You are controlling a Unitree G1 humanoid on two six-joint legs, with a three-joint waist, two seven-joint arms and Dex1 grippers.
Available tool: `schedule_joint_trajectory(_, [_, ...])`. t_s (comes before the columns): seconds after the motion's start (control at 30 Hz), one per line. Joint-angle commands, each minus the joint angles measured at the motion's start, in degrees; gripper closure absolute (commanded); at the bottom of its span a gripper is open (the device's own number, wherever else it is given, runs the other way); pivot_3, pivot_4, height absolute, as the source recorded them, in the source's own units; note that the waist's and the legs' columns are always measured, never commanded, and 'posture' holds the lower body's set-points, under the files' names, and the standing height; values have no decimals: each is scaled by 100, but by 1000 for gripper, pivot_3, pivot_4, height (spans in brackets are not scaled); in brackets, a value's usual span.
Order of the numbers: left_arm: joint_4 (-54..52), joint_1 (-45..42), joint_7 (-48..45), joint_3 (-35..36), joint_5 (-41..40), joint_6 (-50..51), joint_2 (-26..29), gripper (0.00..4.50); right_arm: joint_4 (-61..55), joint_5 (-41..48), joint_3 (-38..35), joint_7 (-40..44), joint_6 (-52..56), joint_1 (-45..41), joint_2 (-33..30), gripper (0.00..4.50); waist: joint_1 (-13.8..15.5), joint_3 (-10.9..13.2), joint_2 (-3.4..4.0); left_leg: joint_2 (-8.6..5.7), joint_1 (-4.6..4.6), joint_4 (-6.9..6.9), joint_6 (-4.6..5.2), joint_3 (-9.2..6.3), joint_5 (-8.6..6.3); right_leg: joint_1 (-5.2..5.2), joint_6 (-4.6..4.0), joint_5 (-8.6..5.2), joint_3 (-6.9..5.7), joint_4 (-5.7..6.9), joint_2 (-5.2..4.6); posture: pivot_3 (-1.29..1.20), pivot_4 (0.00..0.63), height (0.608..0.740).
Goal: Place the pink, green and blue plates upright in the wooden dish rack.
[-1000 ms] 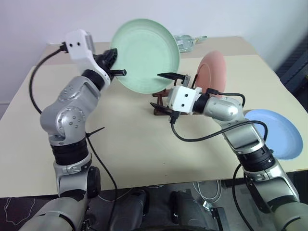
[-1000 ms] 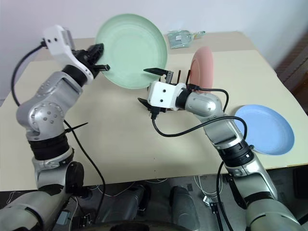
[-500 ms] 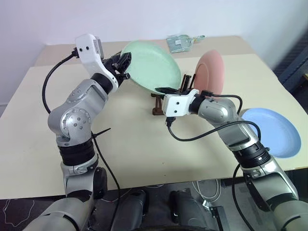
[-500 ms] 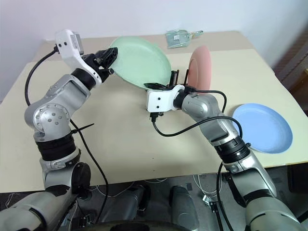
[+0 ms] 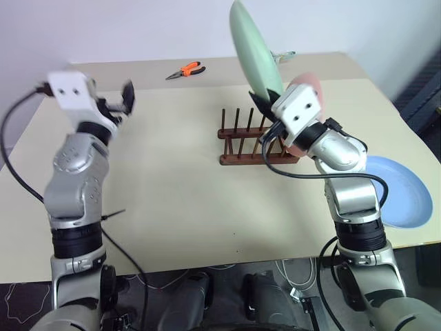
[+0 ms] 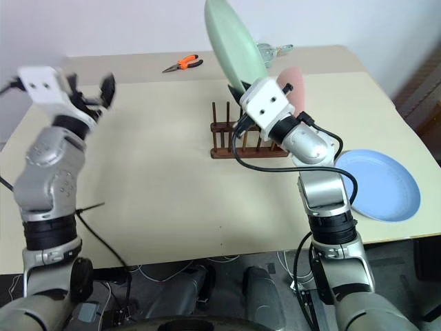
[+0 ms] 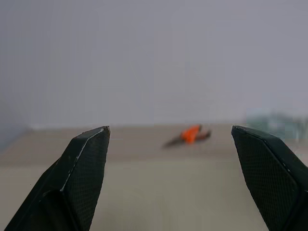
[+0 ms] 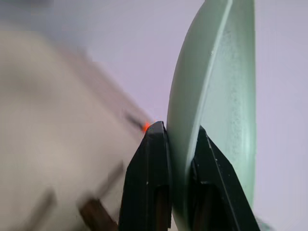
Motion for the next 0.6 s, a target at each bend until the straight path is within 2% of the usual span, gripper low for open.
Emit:
schedule_joint_trajectory(0.03, [-397,969,-1186,-864,33,-522,56,352,-1037,1738,-877,-674,1623,280,794,4500,-19,-9,12,0,4,-5,20,1,-12,2,-1,-1,2,-1,-2,0,150,727])
schedule_joint_trajectory(0.23, [-695,1645,-2102,-1539,-146,-666,-108,352,-1325,2523,-1262,-1462,2619,438,1227,4500,-29,2,29,2,5,-11,22,6,-14,-7,-24,-7,10,6,-1,0,150,727])
schedule_joint_trajectory(0.6, [-867,1610,-2350,-1852,-45,-528,-247,352,-709,2918,-1298,-1773,3057,322,977,4500,-39,2,41,4,6,-17,22,8,-13,-7,-16,-3,8,3,-2,0,150,727])
